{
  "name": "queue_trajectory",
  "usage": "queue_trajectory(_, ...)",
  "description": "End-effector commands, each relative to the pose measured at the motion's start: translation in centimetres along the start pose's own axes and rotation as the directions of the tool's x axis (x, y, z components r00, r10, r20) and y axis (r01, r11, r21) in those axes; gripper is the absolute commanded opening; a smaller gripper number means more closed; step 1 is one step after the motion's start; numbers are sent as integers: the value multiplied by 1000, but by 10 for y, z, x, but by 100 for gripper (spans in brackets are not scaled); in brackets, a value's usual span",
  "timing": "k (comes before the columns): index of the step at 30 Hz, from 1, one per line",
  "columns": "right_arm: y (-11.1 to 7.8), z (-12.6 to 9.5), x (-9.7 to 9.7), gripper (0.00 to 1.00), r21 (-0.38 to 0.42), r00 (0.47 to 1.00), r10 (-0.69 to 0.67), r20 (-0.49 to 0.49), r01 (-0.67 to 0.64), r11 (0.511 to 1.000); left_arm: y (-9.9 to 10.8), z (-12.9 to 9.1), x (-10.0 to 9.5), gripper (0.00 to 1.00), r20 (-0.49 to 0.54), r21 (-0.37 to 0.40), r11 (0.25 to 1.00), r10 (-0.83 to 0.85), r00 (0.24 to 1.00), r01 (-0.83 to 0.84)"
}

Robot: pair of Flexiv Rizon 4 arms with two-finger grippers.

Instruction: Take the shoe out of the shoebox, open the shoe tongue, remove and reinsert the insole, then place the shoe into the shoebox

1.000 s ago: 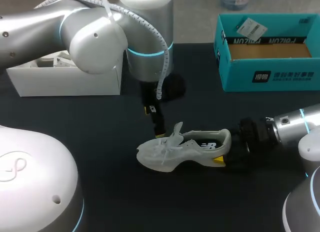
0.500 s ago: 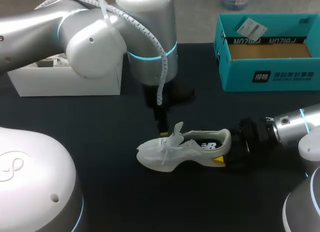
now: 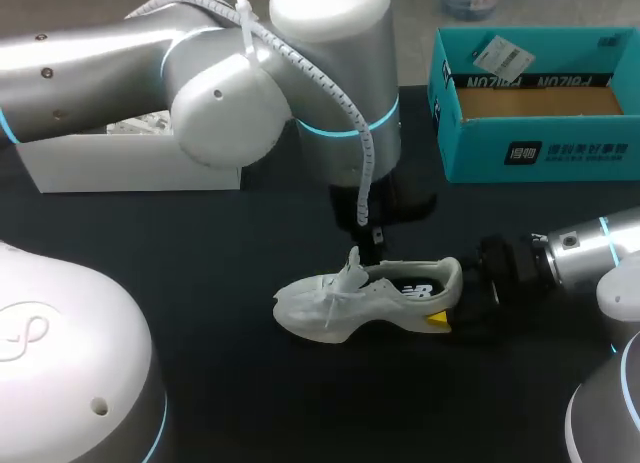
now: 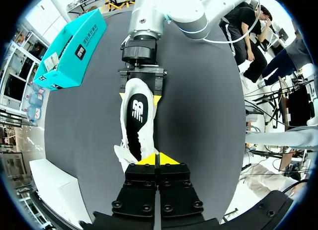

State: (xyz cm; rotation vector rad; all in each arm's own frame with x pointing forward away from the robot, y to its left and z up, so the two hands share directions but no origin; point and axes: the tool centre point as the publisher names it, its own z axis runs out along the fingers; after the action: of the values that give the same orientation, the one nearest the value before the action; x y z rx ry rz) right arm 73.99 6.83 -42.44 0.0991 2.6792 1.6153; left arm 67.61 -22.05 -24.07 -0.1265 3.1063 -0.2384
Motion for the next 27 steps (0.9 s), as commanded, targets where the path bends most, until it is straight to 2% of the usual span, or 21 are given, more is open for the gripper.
queue_trajectory(1, -4, 2, -1, 0, 2, 1000, 0, 2, 0, 1000, -23, 16, -2, 0, -1, -27, 1000, -13, 1000, 13)
queue_trajectory(19, -4, 2, -1, 0, 2, 1000, 0, 2, 0, 1000, -23, 16, -2, 0, -1, -27, 1000, -13, 1000, 13)
queue_trajectory(24, -4, 2, -1, 0, 2, 1000, 0, 2, 0, 1000, -30, 37, -6, 0, 42, -14, 1000, -4, 999, 4)
queue_trajectory(25, -4, 2, -1, 0, 2, 1000, 0, 2, 0, 1000, -30, 42, -7, 0, 16, -7, 1000, 6, 1000, -6)
queue_trajectory(27, -4, 2, -1, 0, 2, 1000, 0, 2, 0, 1000, -31, 52, -11, 0, 31, -17, 1000, 19, 999, -19)
